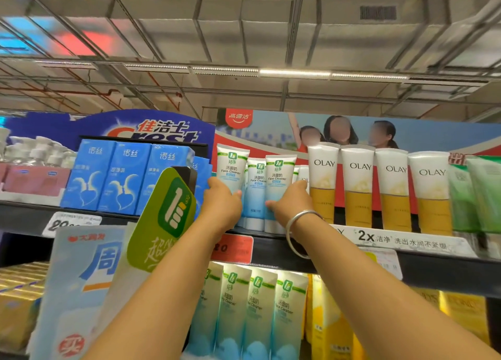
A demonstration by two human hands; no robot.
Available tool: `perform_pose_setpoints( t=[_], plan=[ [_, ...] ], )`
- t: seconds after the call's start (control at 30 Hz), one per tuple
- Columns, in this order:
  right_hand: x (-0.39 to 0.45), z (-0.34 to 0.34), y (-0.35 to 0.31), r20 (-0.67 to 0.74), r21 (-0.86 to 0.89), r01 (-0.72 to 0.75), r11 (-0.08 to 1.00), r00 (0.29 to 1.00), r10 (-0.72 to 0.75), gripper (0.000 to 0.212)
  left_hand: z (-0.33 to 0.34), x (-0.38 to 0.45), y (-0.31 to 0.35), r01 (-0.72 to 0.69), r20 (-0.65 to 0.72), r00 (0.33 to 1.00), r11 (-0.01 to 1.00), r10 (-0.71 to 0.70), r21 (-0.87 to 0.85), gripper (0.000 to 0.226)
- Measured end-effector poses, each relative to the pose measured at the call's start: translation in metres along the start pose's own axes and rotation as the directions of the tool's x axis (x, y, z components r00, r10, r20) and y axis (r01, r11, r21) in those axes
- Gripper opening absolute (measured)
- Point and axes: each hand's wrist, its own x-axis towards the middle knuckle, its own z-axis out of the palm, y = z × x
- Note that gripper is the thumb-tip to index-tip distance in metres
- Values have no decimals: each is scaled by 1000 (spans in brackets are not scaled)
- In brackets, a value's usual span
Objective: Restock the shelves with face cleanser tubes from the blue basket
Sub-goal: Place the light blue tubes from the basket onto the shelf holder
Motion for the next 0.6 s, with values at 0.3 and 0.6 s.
perform_pose_setpoints(
  t=[0.3, 0.6],
  plan=[
    [2, 1, 9, -50, -160, -77, 984, 996, 70, 80, 10, -16, 1, -69, -130, 988, 988, 87, 140, 64],
    [13, 14, 10, -109, -18, -207, 978, 973, 204, 64, 6, -21, -4, -56, -135, 986, 965, 93, 256, 55]
  ],
)
